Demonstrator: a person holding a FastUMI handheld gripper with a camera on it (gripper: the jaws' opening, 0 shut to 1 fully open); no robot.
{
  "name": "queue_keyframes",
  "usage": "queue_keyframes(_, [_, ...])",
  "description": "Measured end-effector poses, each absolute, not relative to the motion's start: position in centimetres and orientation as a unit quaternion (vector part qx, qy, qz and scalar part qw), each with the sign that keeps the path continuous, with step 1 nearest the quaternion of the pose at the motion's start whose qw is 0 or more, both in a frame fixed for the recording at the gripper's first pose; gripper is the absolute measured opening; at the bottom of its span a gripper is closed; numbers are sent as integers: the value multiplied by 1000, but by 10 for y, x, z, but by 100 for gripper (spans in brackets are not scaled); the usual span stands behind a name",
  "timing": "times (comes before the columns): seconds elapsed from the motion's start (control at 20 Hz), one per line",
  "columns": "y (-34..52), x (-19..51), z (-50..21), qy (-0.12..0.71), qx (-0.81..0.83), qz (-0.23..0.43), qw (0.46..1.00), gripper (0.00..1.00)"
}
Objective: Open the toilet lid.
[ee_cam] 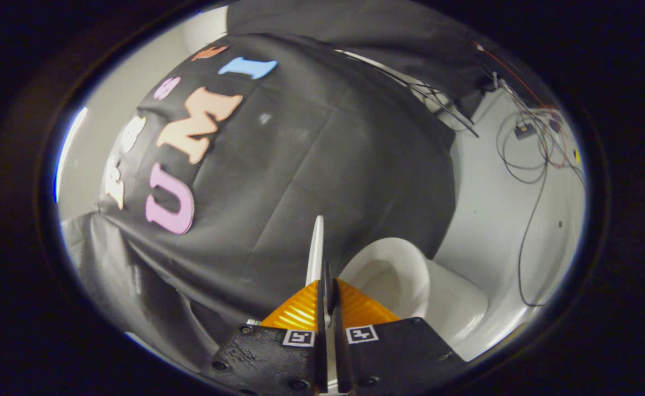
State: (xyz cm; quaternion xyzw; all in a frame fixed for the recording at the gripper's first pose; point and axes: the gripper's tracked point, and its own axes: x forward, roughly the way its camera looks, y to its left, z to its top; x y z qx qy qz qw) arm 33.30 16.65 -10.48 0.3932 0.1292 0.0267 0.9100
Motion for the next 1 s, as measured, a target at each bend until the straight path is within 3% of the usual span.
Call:
queue_keyframes(0.5, [257, 330, -18, 115, 197, 65, 971, 6])
queue_keyframes(1.0, [327, 318, 11, 118, 63, 96, 986, 9])
